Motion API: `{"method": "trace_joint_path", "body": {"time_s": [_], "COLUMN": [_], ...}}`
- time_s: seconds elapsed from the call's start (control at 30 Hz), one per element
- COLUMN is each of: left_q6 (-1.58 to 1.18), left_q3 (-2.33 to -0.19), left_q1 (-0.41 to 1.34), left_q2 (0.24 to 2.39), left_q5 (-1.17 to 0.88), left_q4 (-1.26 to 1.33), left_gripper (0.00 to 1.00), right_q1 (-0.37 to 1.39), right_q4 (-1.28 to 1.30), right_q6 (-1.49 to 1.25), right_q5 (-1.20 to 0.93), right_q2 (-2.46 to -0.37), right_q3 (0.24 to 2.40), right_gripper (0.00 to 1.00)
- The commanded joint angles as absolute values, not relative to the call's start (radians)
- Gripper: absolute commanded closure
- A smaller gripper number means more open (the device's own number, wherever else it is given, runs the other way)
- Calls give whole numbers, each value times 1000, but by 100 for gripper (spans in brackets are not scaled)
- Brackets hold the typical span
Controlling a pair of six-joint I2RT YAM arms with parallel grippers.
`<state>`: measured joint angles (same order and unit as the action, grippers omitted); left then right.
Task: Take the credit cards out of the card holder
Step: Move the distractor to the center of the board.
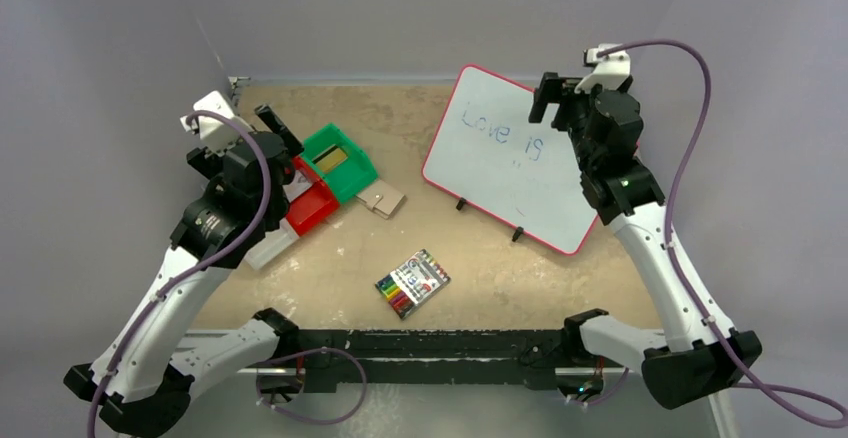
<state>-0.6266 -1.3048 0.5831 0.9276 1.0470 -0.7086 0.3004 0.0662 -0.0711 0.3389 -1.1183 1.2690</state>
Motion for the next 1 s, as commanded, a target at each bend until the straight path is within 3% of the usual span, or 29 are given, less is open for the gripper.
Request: {"method": "trace_joint_path", "body": {"time_s": [0.0,0.43,0.97], "left_q6": [-619,-583,-634], "left_q3": [-1253,-1043,-681], "left_q1": [521,341,278], "left_q2": [911,849,539], "left_q5": [991,680,645], "left_q4": [-642,-634,-535], "left_gripper": [8,2,1], "right_q1": [259,344,539], "right_q4": [46,93,165], "right_q6": [-140,-216,-200], "right_q5": [154,-204,-237], "right_q2": [-1076,-1138,-1494], "right_q3": [1188,1013,1029], "right_gripper": [0,0,0]}}
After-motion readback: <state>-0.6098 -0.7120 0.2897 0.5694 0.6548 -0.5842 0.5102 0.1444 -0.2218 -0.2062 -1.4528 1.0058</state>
